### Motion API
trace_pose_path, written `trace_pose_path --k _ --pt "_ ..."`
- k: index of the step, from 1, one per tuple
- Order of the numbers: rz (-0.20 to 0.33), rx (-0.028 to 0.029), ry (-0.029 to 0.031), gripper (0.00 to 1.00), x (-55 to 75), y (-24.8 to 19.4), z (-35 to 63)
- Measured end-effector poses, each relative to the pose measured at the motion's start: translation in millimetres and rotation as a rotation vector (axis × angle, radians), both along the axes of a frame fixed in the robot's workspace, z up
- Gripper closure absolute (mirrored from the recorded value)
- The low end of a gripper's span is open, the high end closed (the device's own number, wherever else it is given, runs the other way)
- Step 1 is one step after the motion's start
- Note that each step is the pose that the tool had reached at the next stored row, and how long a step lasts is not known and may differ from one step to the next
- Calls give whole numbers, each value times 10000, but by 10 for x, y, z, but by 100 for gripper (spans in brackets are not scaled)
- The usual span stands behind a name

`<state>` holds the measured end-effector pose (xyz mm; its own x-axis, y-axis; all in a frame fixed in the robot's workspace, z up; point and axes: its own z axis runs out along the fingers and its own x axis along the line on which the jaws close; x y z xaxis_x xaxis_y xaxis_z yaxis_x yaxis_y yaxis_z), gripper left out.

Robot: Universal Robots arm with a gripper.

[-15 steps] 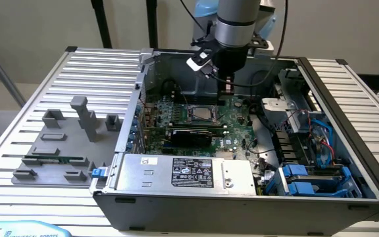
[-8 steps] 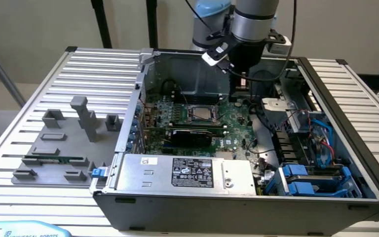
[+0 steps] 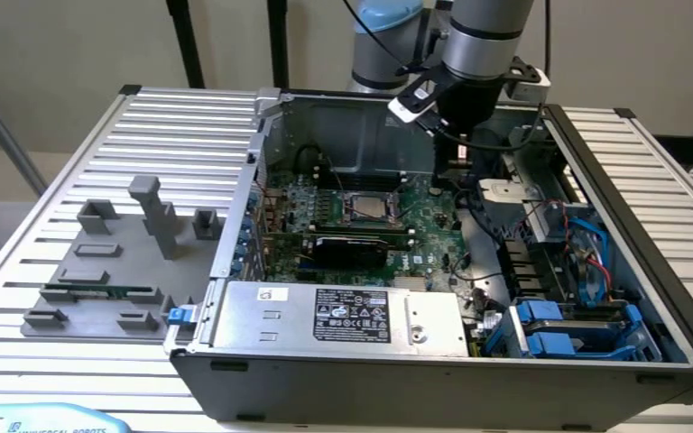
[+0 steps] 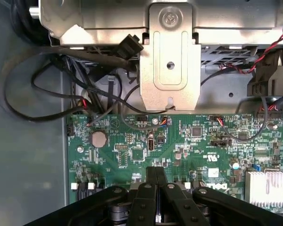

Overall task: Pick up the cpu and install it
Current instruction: 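Close the cpu cover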

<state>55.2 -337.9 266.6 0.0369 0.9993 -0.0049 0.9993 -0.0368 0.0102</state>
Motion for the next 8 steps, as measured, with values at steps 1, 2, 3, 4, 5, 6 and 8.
trace_pose_path --k 1,2,3,4,5,6,8 --pt "0 1 0 89 0 0 -20" --pt "1 3 0 89 0 0 -38" --pt "2 6 0 89 0 0 -56" --pt "3 13 0 89 0 0 -74" --pt "3 22 0 89 0 0 -90" --pt "3 43 0 89 0 0 -107" --pt "6 98 0 89 0 0 -133"
